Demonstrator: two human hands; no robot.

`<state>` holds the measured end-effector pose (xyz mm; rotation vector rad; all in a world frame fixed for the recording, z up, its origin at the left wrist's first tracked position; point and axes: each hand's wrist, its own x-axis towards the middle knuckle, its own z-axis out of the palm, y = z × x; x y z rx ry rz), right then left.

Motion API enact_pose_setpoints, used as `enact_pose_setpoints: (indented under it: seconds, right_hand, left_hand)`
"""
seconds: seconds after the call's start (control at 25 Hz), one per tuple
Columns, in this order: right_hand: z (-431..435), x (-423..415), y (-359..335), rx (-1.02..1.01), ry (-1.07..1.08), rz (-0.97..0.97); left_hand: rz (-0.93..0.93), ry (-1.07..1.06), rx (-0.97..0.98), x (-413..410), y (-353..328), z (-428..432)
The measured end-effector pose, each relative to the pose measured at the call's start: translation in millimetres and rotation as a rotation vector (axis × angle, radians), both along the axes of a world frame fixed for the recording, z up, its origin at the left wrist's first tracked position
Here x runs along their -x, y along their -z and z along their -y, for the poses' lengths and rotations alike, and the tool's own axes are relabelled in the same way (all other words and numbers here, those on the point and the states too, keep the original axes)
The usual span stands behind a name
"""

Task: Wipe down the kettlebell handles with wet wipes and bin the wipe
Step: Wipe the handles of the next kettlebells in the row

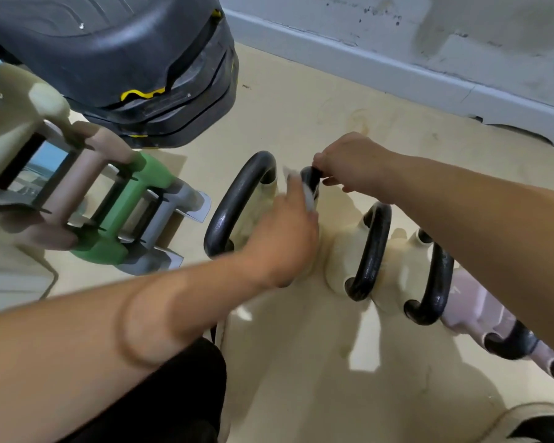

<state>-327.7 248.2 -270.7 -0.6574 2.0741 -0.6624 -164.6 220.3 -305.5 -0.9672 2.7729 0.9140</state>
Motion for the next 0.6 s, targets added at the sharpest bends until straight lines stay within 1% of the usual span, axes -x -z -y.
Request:
enact_pose_setpoints:
  seconds: [0.08,0.16,0.2,0.24,0.28,0.32,0.36,0.4,0.44,0.52,0.56,0.6]
  right_hand:
    - [-0.9,-2.7,0.2,0.002,0.050,0.036]
    - [-3.5,-3.7,-1.7,-0.005,0.112,0.063]
    - [-4.7,-4.2,-3.7,-0.010,0.124,0.080]
    - [-6.2,-4.3,-5.4,-0.017,0.116,0.095]
    - [-6.2,-4.1,-6.7,-0.024,0.096,0.103]
    - [-6.1,-2.9,-6.6,-0.026,0.085,0.105]
    - [-6.3,-1.1,-5.8,-0.025,0.103,0.123]
    - [-7.4,0.0,-5.4,-0.028,0.130,0.159]
    - [-9.5,0.7,-4.5,-0.034,0.149,0.202]
    - [-13.9,4.0,-2.9,-0.019,0.142,0.265]
    - [-16.3,4.7,-2.0,-0.005,0.155,0.250]
    - [-19.2,5.8,0.7,0.004,0.172,0.187]
  left_hand:
    - [0.105,0.020,-0.081,49.3,-0.2,38.7]
    - [0.227,0.084,-0.122,70.4,-8.5,51.9]
    - [0.246,0.105,-0.073,64.3,-10.7,46.7]
    - [0.254,0.123,0.057,48.0,-13.7,35.0]
    - [0.261,0.169,0.255,30.8,-14.3,21.3]
    - [0.288,0.241,0.413,14.7,-12.7,9.1]
    - [0.325,0.314,0.520,2.2,-13.8,0.7]
    - [0.356,0.363,0.556,-3.6,-15.2,-2.7]
    - [0.362,0.370,0.537,-2.5,-18.7,-1.2]
    - [0.331,0.264,0.423,14.2,-21.4,8.3]
    - [0.331,0.223,0.348,27.3,-21.8,15.5]
    - [0.369,0.212,0.287,43.5,-23.9,22.2]
